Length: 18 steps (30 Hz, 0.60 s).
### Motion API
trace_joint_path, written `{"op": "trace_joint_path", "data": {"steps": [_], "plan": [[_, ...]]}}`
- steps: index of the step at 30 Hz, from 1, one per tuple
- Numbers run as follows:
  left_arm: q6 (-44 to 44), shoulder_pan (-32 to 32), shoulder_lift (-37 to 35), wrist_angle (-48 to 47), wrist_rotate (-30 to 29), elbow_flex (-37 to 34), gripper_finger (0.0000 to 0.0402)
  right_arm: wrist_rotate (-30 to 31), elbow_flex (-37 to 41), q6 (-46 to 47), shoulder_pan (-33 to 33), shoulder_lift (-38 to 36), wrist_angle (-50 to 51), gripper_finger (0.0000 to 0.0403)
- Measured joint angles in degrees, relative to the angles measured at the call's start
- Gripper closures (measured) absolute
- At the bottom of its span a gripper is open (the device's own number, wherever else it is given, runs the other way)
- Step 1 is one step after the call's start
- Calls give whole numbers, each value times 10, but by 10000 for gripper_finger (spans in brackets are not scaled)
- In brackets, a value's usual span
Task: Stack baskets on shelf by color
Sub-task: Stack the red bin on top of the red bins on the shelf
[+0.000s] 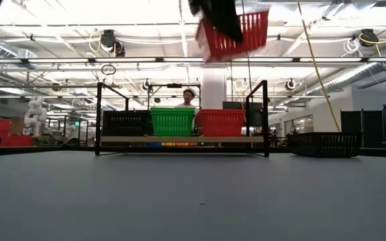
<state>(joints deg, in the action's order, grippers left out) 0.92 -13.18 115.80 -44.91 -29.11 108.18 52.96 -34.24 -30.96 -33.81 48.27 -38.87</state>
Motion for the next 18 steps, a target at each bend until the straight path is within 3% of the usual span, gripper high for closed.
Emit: {"op": "trace_joint_path", "data": {"steps": [8, 13, 18], "plan": [[129, 136, 7, 10, 21, -1, 398, 68, 0, -24, 17, 0, 24, 273], [176, 213, 5, 53, 130, 0, 399, 156, 0, -58, 29, 0, 37, 273], [180, 262, 11, 69, 189, 0, 399, 160, 0, -87, 54, -3, 27, 273]]}}
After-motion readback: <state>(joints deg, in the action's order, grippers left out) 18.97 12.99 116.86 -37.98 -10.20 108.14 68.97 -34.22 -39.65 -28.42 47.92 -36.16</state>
